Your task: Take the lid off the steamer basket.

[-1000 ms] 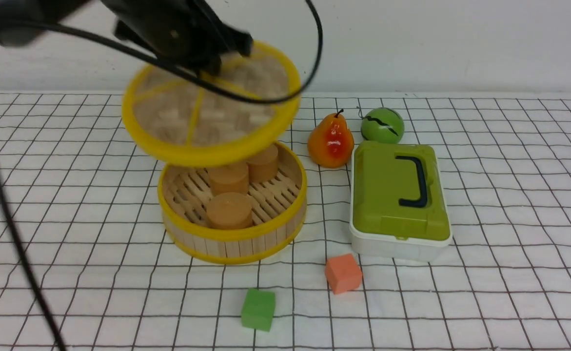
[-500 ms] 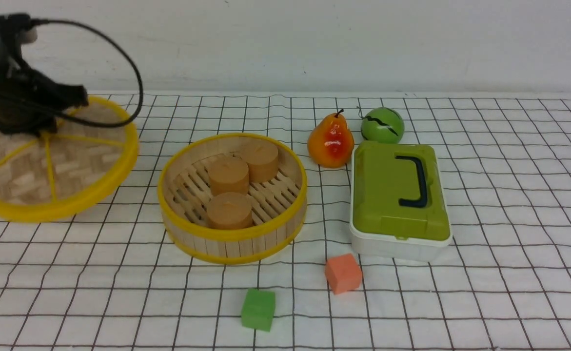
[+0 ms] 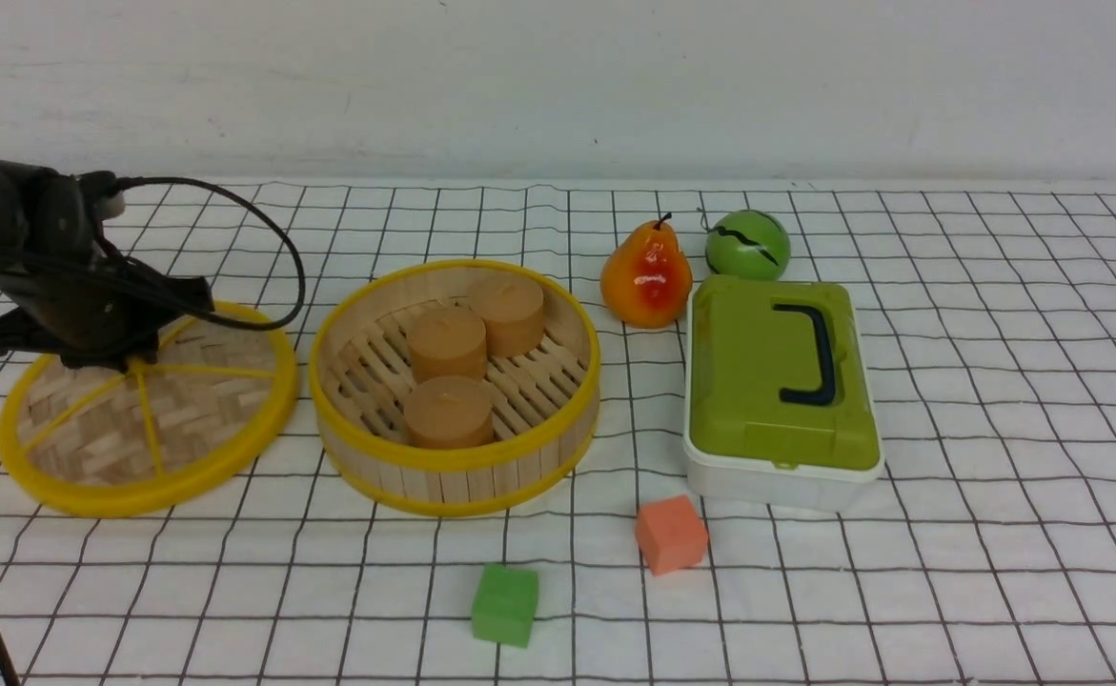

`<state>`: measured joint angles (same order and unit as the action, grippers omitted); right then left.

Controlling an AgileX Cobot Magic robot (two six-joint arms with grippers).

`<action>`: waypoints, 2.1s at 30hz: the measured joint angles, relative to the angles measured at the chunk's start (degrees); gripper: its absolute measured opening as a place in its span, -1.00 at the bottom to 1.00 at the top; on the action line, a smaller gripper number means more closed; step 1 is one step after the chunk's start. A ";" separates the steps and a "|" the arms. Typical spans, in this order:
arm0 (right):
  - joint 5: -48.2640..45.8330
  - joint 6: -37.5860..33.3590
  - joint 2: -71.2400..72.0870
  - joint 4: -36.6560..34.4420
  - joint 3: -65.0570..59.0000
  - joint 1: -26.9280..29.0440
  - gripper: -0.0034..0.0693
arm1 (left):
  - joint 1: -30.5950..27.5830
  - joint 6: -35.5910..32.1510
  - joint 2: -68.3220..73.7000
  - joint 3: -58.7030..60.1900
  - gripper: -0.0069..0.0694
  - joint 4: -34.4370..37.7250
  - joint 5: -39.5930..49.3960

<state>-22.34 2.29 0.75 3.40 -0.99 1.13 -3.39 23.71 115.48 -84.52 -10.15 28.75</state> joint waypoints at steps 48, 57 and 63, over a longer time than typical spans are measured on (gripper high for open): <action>0.00 0.00 0.00 0.00 0.00 0.00 -0.25 | 0.00 -25.86 -83.80 69.51 -0.85 32.03 -14.27; 0.00 0.00 0.00 0.00 0.00 0.00 -0.25 | 7.58 -25.86 -101.15 77.21 -0.85 20.62 -25.68; 0.00 0.00 0.00 0.00 0.00 0.00 -0.25 | 8.10 -25.57 -115.00 85.77 -0.85 18.39 -25.34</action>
<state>-22.34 2.29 0.75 3.40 -0.99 1.13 4.71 -1.87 0.48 1.25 8.23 3.40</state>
